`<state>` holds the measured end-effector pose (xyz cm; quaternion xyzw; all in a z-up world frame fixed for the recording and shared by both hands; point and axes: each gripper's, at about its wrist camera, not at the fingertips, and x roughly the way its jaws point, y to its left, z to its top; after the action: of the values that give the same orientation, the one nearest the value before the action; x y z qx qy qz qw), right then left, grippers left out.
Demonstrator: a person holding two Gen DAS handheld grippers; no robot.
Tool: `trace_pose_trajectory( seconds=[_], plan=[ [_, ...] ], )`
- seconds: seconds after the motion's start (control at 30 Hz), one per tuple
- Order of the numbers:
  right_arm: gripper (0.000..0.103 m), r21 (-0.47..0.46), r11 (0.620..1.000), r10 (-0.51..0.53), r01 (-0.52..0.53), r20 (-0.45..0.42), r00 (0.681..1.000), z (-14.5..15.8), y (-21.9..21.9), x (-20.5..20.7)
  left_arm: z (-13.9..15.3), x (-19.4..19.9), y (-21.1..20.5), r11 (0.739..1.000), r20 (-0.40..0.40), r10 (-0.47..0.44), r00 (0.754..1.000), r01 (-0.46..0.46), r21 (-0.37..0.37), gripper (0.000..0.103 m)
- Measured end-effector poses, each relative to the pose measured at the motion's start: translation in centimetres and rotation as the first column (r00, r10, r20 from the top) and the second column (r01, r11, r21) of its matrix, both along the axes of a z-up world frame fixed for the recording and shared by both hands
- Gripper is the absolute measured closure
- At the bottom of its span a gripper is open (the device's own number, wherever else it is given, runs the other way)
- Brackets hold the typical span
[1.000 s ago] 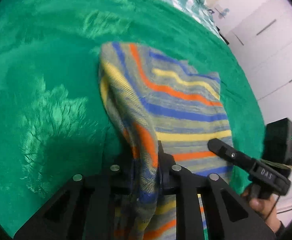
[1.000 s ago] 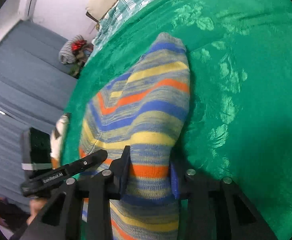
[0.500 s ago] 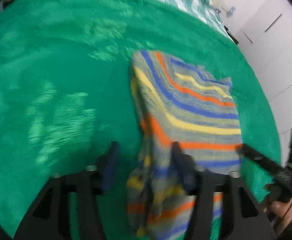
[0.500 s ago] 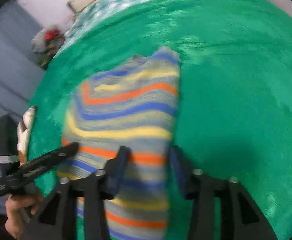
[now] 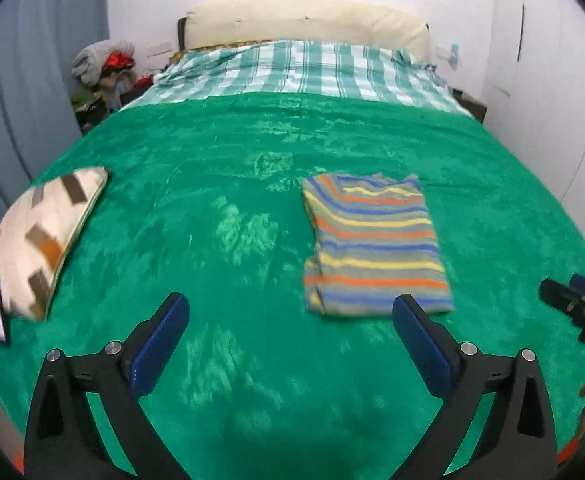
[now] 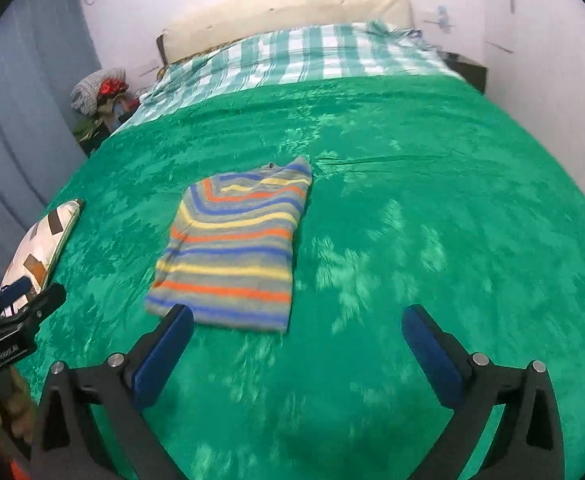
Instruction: Fold small clothes
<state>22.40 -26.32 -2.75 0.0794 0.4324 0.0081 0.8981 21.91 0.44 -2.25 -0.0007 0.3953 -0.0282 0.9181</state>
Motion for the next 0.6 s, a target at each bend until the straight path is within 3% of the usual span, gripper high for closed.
trace_pose_trajectory(
  seconds=[0.13, 0.3, 0.47, 0.6],
  plan=[
    [0.000, -0.047, 0.998, 0.035, -0.034, 0.010, 0.999, 1.8, 2.0, -4.5, 0.6, -2.9, -0.7, 0.999, -0.104, 0.000, 0.995, 0.006, 0.052, 0.002],
    [0.000, -0.097, 0.992, 0.085, -0.082, 0.028, 0.996, 3.9, 4.2, -8.2, 2.5, -6.1, -0.7, 0.993, -0.079, 0.029, 0.996, -0.019, 0.118, 0.002],
    [0.000, -0.085, 0.990, 0.117, -0.114, 0.033, 0.993, 6.0, 5.7, -10.3, 4.3, -7.5, -0.4, 0.995, -0.053, 0.025, 0.998, -0.019, 0.101, 0.002],
    [0.000, -0.138, 0.980, 0.148, -0.140, 0.048, 0.988, 7.6, 7.2, -11.7, 4.6, -7.9, -0.2, 0.995, -0.067, 0.019, 0.998, -0.013, 0.097, 0.002]
  ],
)
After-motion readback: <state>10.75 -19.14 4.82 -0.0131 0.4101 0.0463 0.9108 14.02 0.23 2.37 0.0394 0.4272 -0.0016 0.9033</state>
